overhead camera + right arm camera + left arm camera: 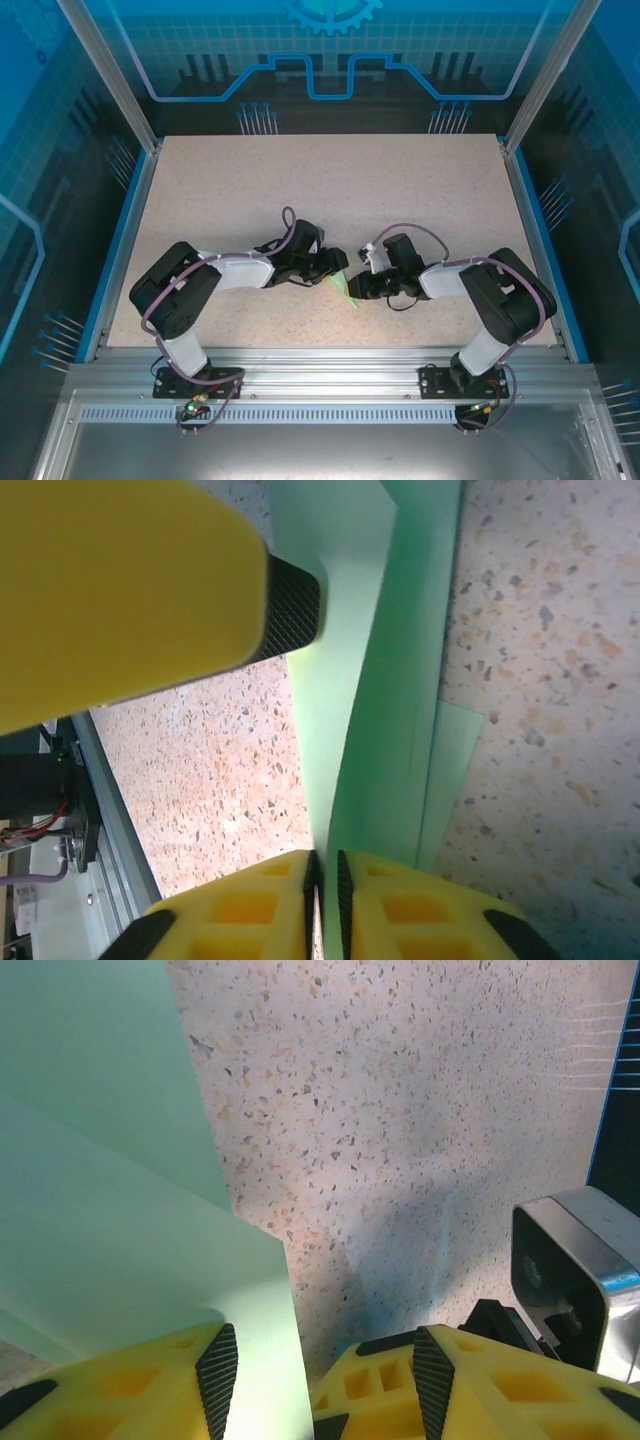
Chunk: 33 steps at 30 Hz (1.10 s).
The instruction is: Fold a paper plane with a square sheet of paper (pick it up from the middle)
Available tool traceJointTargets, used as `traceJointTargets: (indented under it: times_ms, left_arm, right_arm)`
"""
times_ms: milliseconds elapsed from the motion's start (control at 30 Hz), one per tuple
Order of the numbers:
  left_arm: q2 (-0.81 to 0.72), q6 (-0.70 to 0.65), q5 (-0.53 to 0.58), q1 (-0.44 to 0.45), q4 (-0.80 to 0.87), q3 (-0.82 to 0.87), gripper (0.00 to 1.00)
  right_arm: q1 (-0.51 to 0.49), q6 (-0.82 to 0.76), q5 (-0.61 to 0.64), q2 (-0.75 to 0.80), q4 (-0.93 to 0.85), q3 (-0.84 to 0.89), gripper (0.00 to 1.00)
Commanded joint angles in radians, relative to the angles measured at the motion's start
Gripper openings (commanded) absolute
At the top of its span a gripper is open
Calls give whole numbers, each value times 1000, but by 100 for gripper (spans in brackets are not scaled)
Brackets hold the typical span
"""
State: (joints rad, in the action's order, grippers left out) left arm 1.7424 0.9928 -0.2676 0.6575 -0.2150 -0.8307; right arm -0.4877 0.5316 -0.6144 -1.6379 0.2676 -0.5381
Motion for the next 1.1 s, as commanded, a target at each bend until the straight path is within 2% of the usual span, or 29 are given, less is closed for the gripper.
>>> traceJointTargets:
  times_ms: [0,167,400,633,833,1067]
  left_arm:
    - [18,-19,-6,4,17,-28,53]
    - [35,-16,-7,4,25,-34,53]
    - [41,-23,-17,4,18,-40,54]
    - [1,-46,-40,5,3,-36,58]
    - [-63,-68,-60,6,-5,-16,65]
    - [-85,-82,-76,38,-20,2,66]
  right_arm:
    - [16,-10,8,18,-25,10,12]
    - [15,-4,8,4,-29,7,4]
    - [14,12,34,-29,-41,14,1]
    - [22,40,51,-57,-50,12,0]
    - [43,80,3,-67,-9,13,0]
    - [61,131,-44,-77,37,12,0]
